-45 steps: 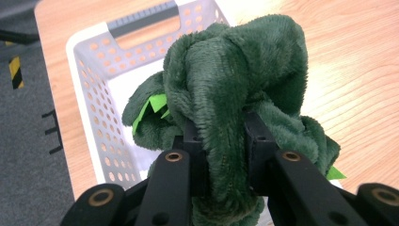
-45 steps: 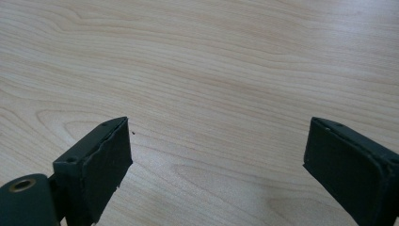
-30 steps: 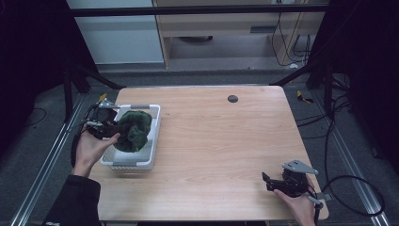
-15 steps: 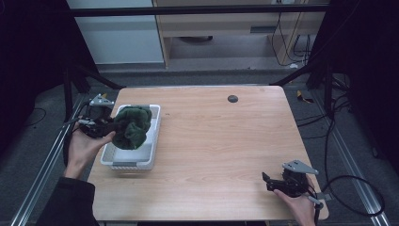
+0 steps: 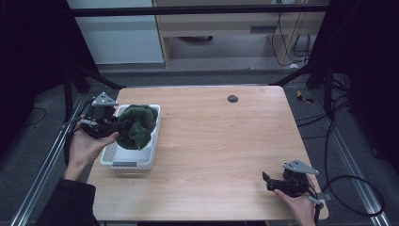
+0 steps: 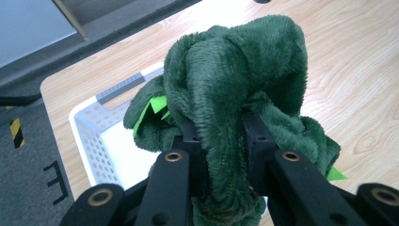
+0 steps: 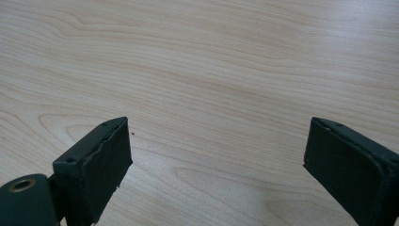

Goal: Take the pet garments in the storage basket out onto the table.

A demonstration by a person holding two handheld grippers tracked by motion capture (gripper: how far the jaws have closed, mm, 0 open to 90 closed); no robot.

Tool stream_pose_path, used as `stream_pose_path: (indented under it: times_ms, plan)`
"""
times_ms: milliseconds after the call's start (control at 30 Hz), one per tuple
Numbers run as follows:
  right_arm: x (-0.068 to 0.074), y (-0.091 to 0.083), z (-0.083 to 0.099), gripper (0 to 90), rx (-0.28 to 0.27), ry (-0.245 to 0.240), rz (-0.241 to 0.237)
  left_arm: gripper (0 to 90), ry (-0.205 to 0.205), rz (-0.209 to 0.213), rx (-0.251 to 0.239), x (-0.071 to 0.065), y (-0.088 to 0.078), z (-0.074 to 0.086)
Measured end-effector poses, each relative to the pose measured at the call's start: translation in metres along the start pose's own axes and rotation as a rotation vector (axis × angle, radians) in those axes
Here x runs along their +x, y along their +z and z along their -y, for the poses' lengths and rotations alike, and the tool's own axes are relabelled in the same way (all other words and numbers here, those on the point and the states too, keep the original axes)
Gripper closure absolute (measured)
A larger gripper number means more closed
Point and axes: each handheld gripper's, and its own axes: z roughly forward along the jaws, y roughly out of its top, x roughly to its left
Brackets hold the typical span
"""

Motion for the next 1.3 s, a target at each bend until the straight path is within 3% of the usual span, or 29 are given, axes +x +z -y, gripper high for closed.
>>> stream_pose_path:
  times_ms: [767, 1300]
  plan:
    - [-0.001, -0.001, 0.0, 7.9, -0.009, -0.003, 0.005, 74.9, 0.092, 0.078, -0.006, -0.042, 0.014, -0.024]
    - [0.0, -0.002, -0.001, 8.0, -0.012, 0.004, 0.002, 74.8, 0.142, 0.125, 0.033, -0.068, 0.038, -0.031]
